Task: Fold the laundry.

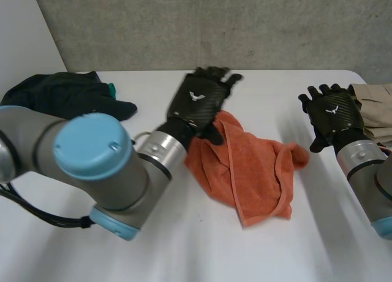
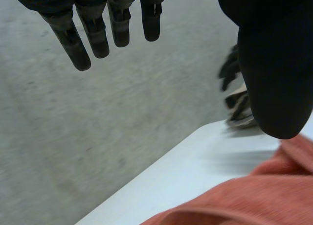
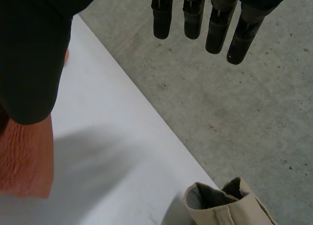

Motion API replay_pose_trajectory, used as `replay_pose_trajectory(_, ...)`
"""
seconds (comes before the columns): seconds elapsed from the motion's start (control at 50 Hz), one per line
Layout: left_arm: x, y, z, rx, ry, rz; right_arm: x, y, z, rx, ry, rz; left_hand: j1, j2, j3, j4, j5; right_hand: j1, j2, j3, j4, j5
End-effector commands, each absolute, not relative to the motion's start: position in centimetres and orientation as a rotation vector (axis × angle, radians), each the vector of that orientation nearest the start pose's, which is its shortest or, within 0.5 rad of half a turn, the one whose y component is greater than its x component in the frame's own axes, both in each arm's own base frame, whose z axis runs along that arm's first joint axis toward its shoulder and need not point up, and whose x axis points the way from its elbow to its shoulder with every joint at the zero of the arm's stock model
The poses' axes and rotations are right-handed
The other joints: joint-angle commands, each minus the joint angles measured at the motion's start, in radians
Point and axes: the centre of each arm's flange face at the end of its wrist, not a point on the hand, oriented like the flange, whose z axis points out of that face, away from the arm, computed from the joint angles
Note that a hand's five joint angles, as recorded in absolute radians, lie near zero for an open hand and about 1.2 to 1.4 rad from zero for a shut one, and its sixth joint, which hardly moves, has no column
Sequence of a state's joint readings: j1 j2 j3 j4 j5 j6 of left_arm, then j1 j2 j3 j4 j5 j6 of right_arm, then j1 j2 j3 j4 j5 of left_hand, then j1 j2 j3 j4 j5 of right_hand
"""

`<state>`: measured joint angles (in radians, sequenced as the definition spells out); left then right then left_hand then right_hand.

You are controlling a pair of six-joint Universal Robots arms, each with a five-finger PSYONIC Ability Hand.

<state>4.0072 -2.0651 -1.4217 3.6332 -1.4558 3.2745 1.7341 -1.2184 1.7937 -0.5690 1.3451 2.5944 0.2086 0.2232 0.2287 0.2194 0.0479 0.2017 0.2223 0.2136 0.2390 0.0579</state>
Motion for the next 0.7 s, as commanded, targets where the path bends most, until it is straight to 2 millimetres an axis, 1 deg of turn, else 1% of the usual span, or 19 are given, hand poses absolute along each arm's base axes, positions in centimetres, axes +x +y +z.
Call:
replay_pose_trajectory(0.02, -34.9, -24.7, 22.0, -0.761, -1.725, 1.983, 20.9, -31.8, 17.9, -1.036, 2.071, -2.204, 0.046, 0.031, 0.026, 0.035, 0.032, -0.027, -0.048, -0.039, -0.064, -0.058)
replay_pose_trajectory(0.1, -34.1, -25.4, 21.0, -0.765, -1.801, 1.955, 21.4, -30.8, 18.5, -1.087, 2.087, -2.058, 0.063, 0.049, 0.043, 0.053, 0.050, -0.027, -0.048, -0.039, -0.064, -0.058)
replay_pose_trajectory(0.12, -34.0, -25.4, 20.8, -0.766, -1.813, 1.945, 21.6, -30.1, 19.2, -1.104, 2.092, -1.985, 0.078, 0.064, 0.058, 0.067, 0.064, -0.027, -0.048, -0.039, -0.064, -0.058)
replay_pose_trajectory(0.14, -34.0, -25.5, 20.5, -0.769, -1.827, 1.935, 21.6, -29.8, 19.4, -1.111, 2.106, -1.941, 0.087, 0.072, 0.067, 0.076, 0.073, -0.027, -0.048, -0.039, -0.064, -0.058)
replay_pose_trajectory(0.16, -34.1, -25.6, 19.6, -0.783, -1.862, 1.907, 21.7, -29.5, 19.5, -1.117, 2.116, -1.898, 0.102, 0.087, 0.081, 0.091, 0.088, -0.027, -0.048, -0.039, -0.064, -0.058)
replay_pose_trajectory(0.22, -34.3, -26.1, 18.7, -0.793, -1.894, 1.888, 21.8, -28.3, 19.9, -1.113, 2.185, -1.735, 0.116, 0.102, 0.096, 0.106, 0.103, -0.027, -0.048, -0.039, -0.064, -0.058)
replay_pose_trajectory(0.26, -34.5, -26.9, 18.2, -0.807, -1.920, 1.886, 22.0, -27.5, 20.0, -1.073, 2.231, -1.639, 0.131, 0.117, 0.111, 0.120, 0.117, -0.027, -0.048, -0.039, -0.064, -0.058)
replay_pose_trajectory(0.28, -34.5, -27.1, 18.0, -0.815, -1.930, 1.885, 22.2, -27.2, 20.0, -1.050, 2.237, -1.617, 0.131, 0.117, 0.111, 0.120, 0.117, -0.027, -0.048, -0.039, -0.064, -0.058)
replay_pose_trajectory(0.3, -34.6, -27.7, 17.4, -0.832, -1.964, 1.880, 22.6, -26.9, 20.0, -1.025, 2.237, -1.598, 0.131, 0.117, 0.111, 0.120, 0.117, -0.027, -0.048, -0.039, -0.064, -0.058)
replay_pose_trajectory(0.36, -35.0, -28.6, 16.7, -0.869, -1.988, 1.878, 24.2, -25.6, 19.8, -0.917, 2.221, -1.535, 0.131, 0.117, 0.111, 0.120, 0.117, -0.027, -0.048, -0.039, -0.064, -0.058)
replay_pose_trajectory(0.4, -35.1, -29.8, 15.9, -0.902, -2.015, 1.877, 25.0, -24.9, 19.5, -0.883, 2.213, -1.516, 0.128, 0.114, 0.108, 0.117, 0.114, -0.027, -0.048, -0.039, -0.064, -0.058)
replay_pose_trajectory(0.42, -35.0, -30.3, 15.6, -0.911, -2.029, 1.874, 25.6, -24.6, 19.0, -0.851, 2.211, -1.510, 0.131, 0.116, 0.111, 0.120, 0.117, -0.027, -0.048, -0.039, -0.064, -0.058)
replay_pose_trajectory(0.48, -35.2, -31.7, 14.6, -0.953, -2.060, 1.859, 26.4, -24.5, 18.0, -0.828, 2.213, -1.527, 0.131, 0.117, 0.111, 0.120, 0.117, -0.027, -0.048, -0.039, -0.064, -0.058)
replay_pose_trajectory(0.5, -35.4, -31.9, 14.4, -0.963, -2.061, 1.858, 26.9, -24.3, 17.2, -0.833, 2.222, -1.541, 0.131, 0.117, 0.111, 0.120, 0.117, -0.027, -0.048, -0.039, -0.064, -0.058)
replay_pose_trajectory(0.58, -36.0, -33.1, 13.8, -0.985, -2.065, 1.862, 28.3, -23.7, 15.5, -0.862, 2.244, -1.590, 0.134, 0.119, 0.114, 0.123, 0.120, -0.027, -0.048, -0.039, -0.064, -0.058)
replay_pose_trajectory(0.64, -36.1, -33.9, 13.1, -0.993, -2.077, 1.842, 28.8, -23.8, 14.2, -0.875, 2.270, -1.613, 0.163, 0.149, 0.143, 0.153, 0.150, -0.027, -0.048, -0.039, -0.064, -0.058)
replay_pose_trajectory(0.66, -36.1, -34.0, 12.9, -0.999, -2.080, 1.828, 28.9, -24.1, 13.3, -0.881, 2.288, -1.625, 0.166, 0.152, 0.146, 0.156, 0.152, -0.027, -0.048, -0.039, -0.064, -0.058)
replay_pose_trajectory(0.68, -36.0, -34.1, 12.8, -1.006, -2.082, 1.813, 29.1, -24.2, 12.9, -0.885, 2.289, -1.631, 0.169, 0.155, 0.149, 0.158, 0.155, -0.012, -0.032, -0.023, -0.049, -0.042)
replay_pose_trajectory(0.7, -36.0, -34.3, 12.5, -1.016, -2.074, 1.791, 29.2, -24.4, 12.6, -0.885, 2.288, -1.640, 0.178, 0.163, 0.158, 0.167, 0.164, 0.064, 0.044, 0.053, 0.027, 0.034)
